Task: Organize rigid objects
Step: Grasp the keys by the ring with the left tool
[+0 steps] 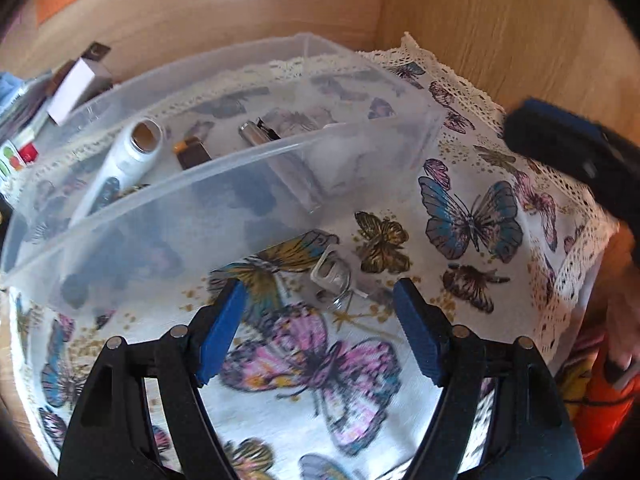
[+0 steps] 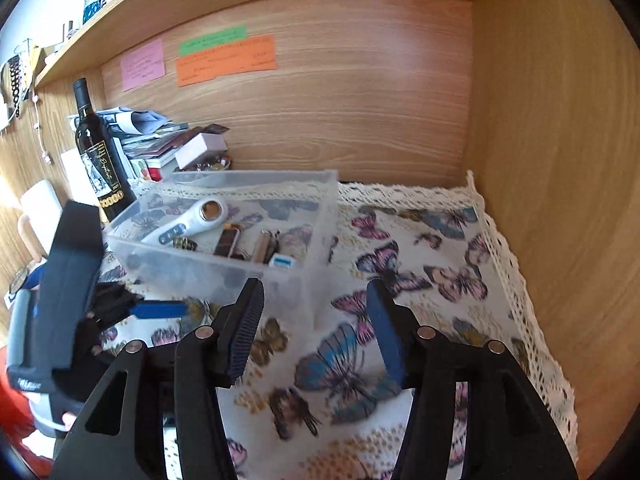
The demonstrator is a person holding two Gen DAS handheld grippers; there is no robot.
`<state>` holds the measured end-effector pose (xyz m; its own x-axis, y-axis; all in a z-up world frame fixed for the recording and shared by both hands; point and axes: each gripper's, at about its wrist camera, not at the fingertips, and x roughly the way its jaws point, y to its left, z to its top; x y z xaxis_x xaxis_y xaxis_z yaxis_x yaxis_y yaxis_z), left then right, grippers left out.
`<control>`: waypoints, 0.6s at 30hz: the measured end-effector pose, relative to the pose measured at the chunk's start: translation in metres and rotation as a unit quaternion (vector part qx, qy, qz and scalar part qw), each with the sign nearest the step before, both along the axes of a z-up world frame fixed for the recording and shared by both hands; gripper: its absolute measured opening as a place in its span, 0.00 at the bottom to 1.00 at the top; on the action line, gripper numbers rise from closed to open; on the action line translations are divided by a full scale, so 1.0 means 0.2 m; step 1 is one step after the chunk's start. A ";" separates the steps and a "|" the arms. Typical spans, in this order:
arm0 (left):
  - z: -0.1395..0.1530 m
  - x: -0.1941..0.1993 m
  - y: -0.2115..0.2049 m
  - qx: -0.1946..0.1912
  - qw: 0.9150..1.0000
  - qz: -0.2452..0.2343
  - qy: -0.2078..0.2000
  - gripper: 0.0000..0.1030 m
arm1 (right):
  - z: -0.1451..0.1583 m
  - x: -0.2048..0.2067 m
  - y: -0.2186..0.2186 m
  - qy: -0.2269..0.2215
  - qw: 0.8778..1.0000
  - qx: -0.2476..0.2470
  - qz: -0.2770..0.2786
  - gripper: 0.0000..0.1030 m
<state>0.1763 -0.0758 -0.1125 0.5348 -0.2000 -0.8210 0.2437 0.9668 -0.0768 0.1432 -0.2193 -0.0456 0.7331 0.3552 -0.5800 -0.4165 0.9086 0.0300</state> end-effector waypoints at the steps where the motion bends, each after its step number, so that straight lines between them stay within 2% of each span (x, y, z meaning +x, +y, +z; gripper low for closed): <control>1: -0.01 0.01 -0.01 -0.004 1.000 0.002 0.004 0.70 | -0.01 0.00 -0.01 0.002 1.000 0.002 0.001 0.49; 4: -0.02 0.01 -0.06 0.009 1.000 0.008 -0.010 0.55 | -0.04 -0.01 -0.02 0.008 1.000 0.005 0.009 0.49; 6: -0.03 0.01 -0.09 0.019 1.000 0.007 -0.019 0.39 | -0.06 -0.02 -0.02 0.012 1.000 0.008 0.016 0.49; 8: -0.03 0.01 -0.11 0.022 0.999 0.006 -0.022 0.33 | -0.07 -0.03 -0.02 0.015 1.000 0.011 0.020 0.49; 12: -0.03 0.01 -0.10 0.019 0.999 0.010 -0.023 0.32 | -0.09 -0.03 -0.03 0.020 0.999 0.016 0.024 0.49; 14: -0.02 -0.01 -0.08 0.017 0.999 0.012 -0.025 0.27 | -0.10 -0.03 -0.03 0.019 0.999 0.014 0.024 0.49; 18: 0.02 -0.06 -0.03 0.002 0.999 0.023 -0.037 0.27 | -0.09 -0.03 -0.02 0.017 0.999 0.014 0.024 0.49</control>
<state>0.1651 -0.0809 -0.1093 0.6019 -0.1698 -0.7803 0.2037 0.9774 -0.0556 0.1364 -0.2234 -0.0638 0.6943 0.4066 -0.5937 -0.4585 0.8859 0.0706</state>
